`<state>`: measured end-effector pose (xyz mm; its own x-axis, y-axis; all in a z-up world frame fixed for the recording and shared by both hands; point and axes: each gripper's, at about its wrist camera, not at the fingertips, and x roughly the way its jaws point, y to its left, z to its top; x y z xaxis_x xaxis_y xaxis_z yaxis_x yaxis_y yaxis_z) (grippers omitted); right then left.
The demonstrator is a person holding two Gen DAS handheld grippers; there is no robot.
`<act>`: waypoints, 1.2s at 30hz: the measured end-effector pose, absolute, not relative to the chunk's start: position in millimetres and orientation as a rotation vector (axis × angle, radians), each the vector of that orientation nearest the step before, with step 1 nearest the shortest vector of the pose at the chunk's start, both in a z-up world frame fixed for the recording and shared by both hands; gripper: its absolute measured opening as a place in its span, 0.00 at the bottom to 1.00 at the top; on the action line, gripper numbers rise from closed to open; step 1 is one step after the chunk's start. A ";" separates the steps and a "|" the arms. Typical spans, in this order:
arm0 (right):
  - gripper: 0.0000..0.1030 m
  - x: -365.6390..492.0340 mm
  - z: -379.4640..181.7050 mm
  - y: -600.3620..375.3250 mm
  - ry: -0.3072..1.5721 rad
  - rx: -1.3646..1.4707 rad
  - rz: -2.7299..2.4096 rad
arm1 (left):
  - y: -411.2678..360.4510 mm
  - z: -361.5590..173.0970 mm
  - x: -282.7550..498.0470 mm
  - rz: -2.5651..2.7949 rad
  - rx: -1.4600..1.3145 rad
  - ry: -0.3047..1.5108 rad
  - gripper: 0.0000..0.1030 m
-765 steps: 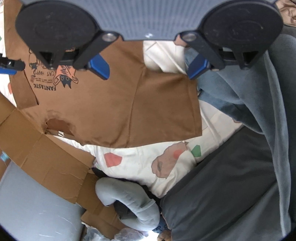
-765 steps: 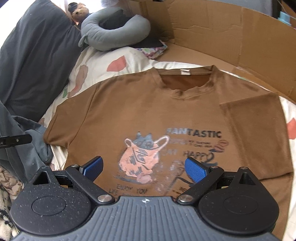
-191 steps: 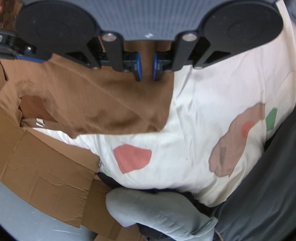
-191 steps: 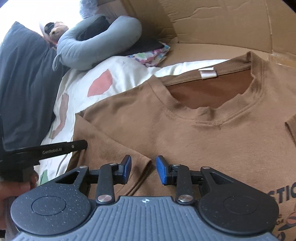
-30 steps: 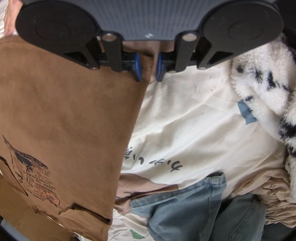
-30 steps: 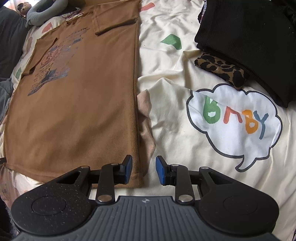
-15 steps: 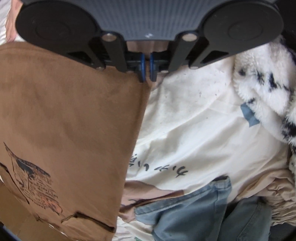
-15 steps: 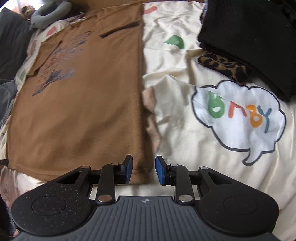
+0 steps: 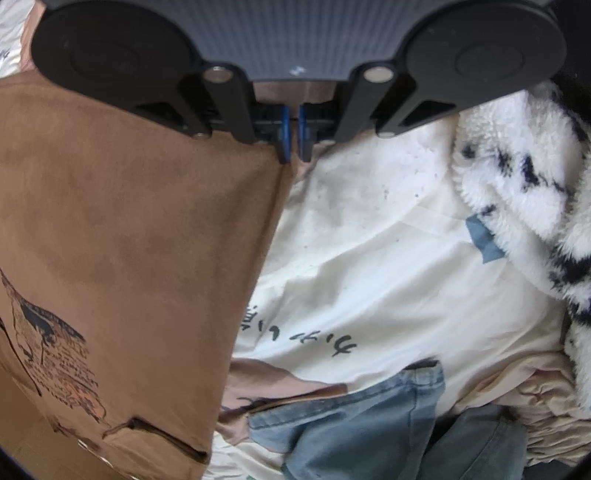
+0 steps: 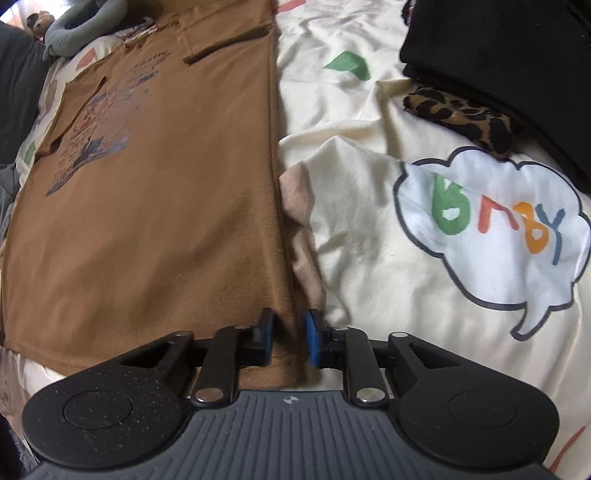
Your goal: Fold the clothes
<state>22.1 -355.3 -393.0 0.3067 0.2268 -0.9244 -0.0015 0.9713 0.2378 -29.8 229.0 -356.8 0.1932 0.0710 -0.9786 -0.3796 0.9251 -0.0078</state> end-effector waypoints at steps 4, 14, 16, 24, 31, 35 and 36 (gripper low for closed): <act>0.07 18.1 -384.9 -356.3 1.237 0.219 0.176 | 226.9 -359.9 -29.6 0.318 -0.262 1.345 0.05; 0.10 15.5 -385.2 -366.9 1.242 0.299 0.185 | 230.4 -361.8 -32.3 0.364 -0.333 1.317 0.08; 0.11 17.3 -390.1 -367.7 1.250 0.300 0.181 | 232.2 -362.5 -34.2 0.371 -0.356 1.298 0.09; 0.16 24.6 -401.3 -358.9 1.262 0.260 0.220 | 233.7 -365.6 -29.1 0.360 -0.352 1.309 0.09; 0.12 21.2 -400.3 -361.7 1.258 0.264 0.230 | 232.9 -359.6 -14.8 0.332 -0.302 1.391 0.07; 0.07 18.7 -399.3 -363.9 1.256 0.262 0.237 | 231.3 -355.2 -13.0 0.303 -0.265 1.418 0.05; 0.06 18.1 -399.0 -364.4 1.256 0.262 0.239 | 230.0 -353.7 -14.8 0.301 -0.257 1.417 0.05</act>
